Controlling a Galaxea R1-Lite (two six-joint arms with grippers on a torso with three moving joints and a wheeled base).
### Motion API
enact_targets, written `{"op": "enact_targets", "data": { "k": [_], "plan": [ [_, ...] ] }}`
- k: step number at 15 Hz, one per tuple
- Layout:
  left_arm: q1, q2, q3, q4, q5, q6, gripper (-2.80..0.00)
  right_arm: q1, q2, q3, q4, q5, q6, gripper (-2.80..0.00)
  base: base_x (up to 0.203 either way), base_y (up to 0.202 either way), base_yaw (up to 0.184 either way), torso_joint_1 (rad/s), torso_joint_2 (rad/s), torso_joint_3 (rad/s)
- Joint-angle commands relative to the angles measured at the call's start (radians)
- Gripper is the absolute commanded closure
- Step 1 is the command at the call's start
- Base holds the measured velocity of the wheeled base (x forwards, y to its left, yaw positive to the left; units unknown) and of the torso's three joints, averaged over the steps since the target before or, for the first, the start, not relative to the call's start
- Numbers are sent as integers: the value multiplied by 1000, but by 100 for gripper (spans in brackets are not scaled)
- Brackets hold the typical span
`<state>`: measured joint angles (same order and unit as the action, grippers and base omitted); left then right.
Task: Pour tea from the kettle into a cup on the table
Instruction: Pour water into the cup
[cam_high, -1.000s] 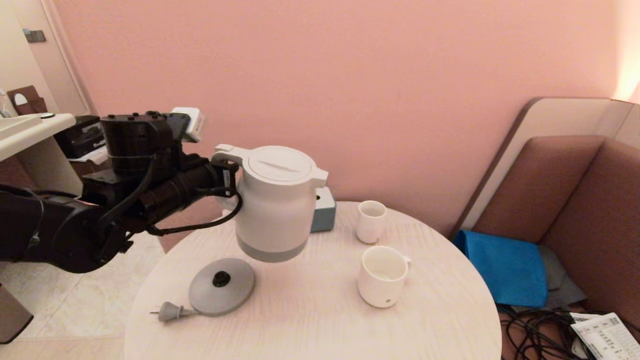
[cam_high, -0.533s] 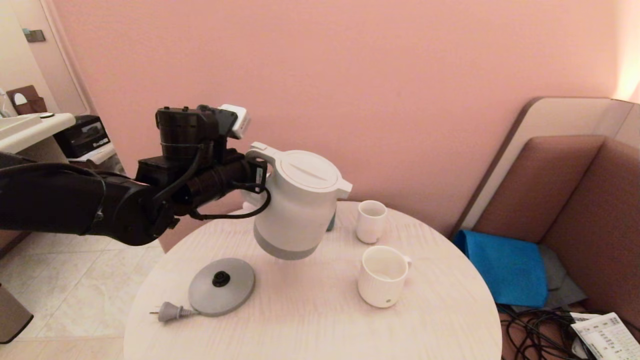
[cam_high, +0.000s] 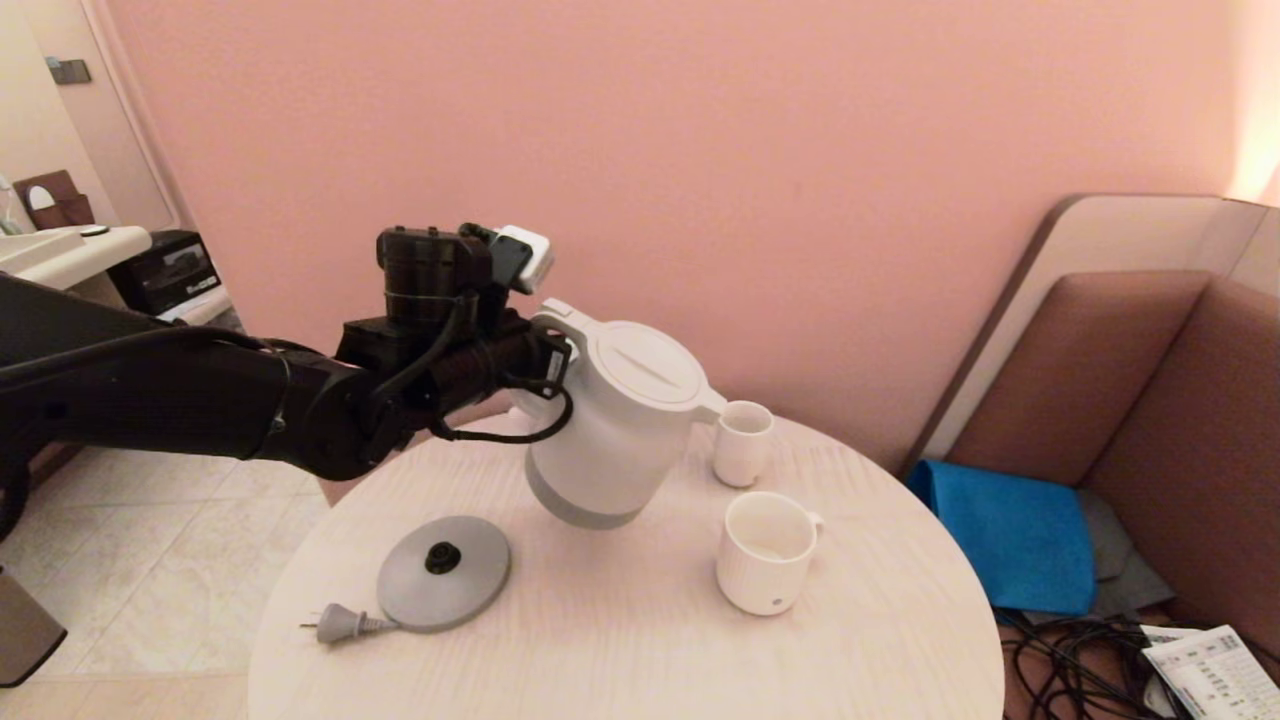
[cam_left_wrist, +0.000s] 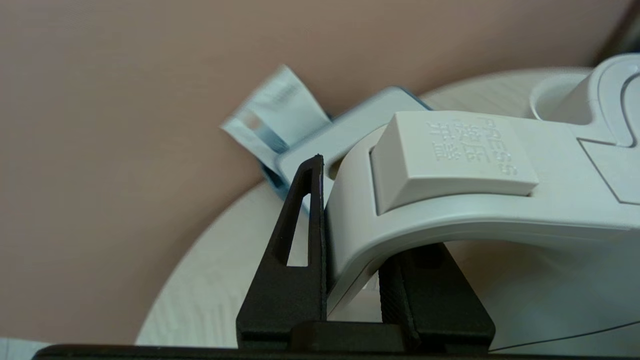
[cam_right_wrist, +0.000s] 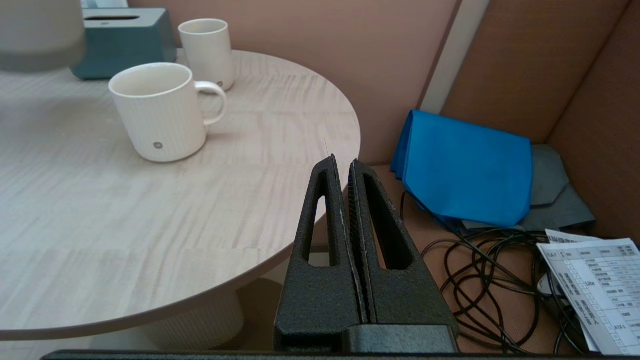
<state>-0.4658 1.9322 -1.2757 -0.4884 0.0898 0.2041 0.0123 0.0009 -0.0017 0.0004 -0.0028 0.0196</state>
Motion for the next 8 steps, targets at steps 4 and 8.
{"op": "enact_targets", "data": {
  "k": [4,8],
  "plan": [
    [-12,15,1,1,1,42,0,0,1,0,0,0,1,0,0,0,0,0,0,0],
    [-36,35,6,-5,36,43,0,0,1,0,0,0,1,0,0,0,0,0,0,0]
  ]
}}
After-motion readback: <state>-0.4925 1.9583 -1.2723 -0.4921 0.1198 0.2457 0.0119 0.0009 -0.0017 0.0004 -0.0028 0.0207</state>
